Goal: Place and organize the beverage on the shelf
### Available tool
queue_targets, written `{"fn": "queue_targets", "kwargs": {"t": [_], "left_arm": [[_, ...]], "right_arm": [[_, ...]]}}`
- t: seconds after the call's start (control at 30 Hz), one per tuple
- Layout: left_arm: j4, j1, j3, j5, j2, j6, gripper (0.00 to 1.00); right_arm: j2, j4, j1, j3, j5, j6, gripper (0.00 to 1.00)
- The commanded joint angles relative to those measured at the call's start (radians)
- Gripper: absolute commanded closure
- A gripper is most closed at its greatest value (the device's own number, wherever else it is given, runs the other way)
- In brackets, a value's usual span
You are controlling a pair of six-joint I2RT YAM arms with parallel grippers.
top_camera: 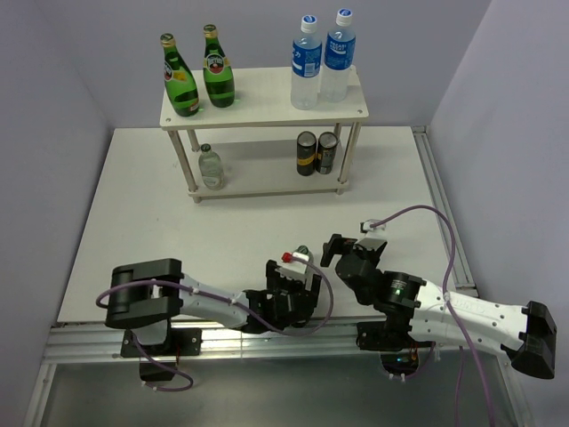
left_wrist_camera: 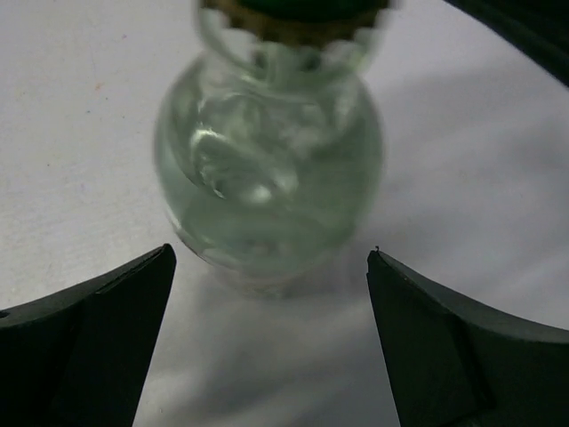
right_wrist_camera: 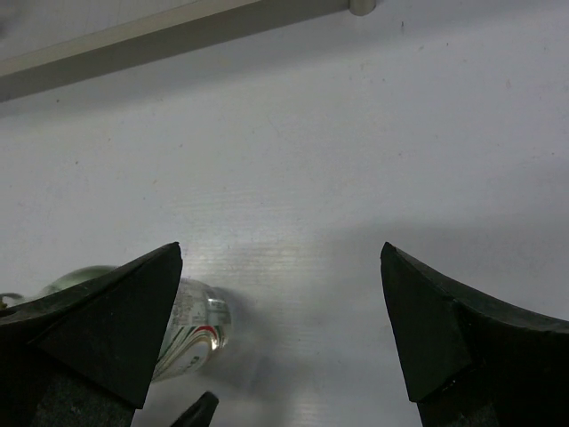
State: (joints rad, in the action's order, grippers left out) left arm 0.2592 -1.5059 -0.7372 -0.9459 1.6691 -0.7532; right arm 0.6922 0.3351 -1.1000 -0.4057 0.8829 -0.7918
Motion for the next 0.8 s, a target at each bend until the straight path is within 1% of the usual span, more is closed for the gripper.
{"fn": "queue_targets", "kwargs": {"t": [0.0, 0.03, 0.07, 0.1, 0.13, 0.17, 0.2, 0.27, 0.33, 0.43, 0.47, 0.53, 0.57, 0.63, 0.67, 0.7, 0.73, 0.77], "left_arm": [[0.144, 0.076, -0.024, 0.005, 0.053, 0.04, 0.05], [0.175, 0.091, -0.025, 0.007, 0.069, 0.041, 0.07], [0.184, 0.107, -0.028, 0.006, 0.099, 0.038, 0.13], [0.195, 0.139, -0.033, 0.01, 0.116, 0.043, 0.15], [0.21, 0.157, -0.033, 0.016, 0.13, 0.049, 0.16], [0.254, 0.173, -0.03, 0.021, 0.156, 0.057, 0.18], [0.271, 0.202, -0.031, 0.035, 0.167, 0.077, 0.18], [0.328, 0.223, -0.031, 0.032, 0.194, 0.098, 0.19], [0.337, 0.239, -0.05, 0.03, 0.216, 0.12, 0.21], [0.347, 0.259, -0.08, 0.022, 0.256, 0.143, 0.29], [0.347, 0.271, -0.088, 0.015, 0.267, 0.144, 0.35], [0.37, 0.282, -0.088, 0.018, 0.268, 0.166, 0.42], [0.373, 0.288, -0.088, 0.015, 0.268, 0.169, 0.52], [0.382, 0.309, -0.085, 0.01, 0.265, 0.187, 0.7], [0.379, 0.317, -0.085, 0.001, 0.256, 0.192, 0.84], [0.373, 0.332, -0.082, -0.005, 0.25, 0.196, 0.92], [0.358, 0.34, -0.079, -0.011, 0.242, 0.201, 0.99], [0.351, 0.348, -0.077, -0.027, 0.219, 0.207, 1.0]], "right_arm": [[-0.019, -0.018, -0.004, -0.015, 0.033, -0.017, 0.0], [-0.023, -0.016, -0.006, -0.013, 0.031, -0.015, 0.0], [-0.025, -0.018, -0.006, -0.012, 0.031, -0.014, 0.0], [-0.026, -0.021, -0.006, -0.012, 0.03, -0.012, 0.0], [-0.026, -0.021, -0.004, -0.009, 0.028, -0.011, 0.0], [-0.023, -0.022, -0.004, -0.012, 0.028, -0.012, 0.0], [-0.023, -0.024, -0.006, -0.012, 0.028, -0.011, 0.0], [-0.016, -0.024, -0.006, -0.013, 0.025, -0.009, 0.0], [-0.014, -0.025, -0.004, -0.015, 0.027, -0.009, 0.0], [-0.014, -0.028, -0.006, -0.013, 0.025, -0.006, 0.0], [-0.014, -0.03, -0.006, -0.013, 0.024, -0.004, 0.0], [-0.016, -0.028, -0.006, -0.013, 0.024, -0.004, 0.0], [-0.016, -0.028, -0.004, -0.013, 0.024, -0.004, 0.0], [-0.014, -0.028, -0.006, -0.013, 0.024, -0.004, 0.0], [-0.016, -0.03, -0.004, -0.013, 0.024, -0.003, 0.0], [-0.016, -0.028, -0.004, -0.013, 0.024, -0.004, 0.0], [-0.016, -0.028, -0.006, -0.013, 0.024, -0.004, 0.0], [-0.019, -0.028, -0.004, -0.012, 0.024, -0.004, 0.0]]}}
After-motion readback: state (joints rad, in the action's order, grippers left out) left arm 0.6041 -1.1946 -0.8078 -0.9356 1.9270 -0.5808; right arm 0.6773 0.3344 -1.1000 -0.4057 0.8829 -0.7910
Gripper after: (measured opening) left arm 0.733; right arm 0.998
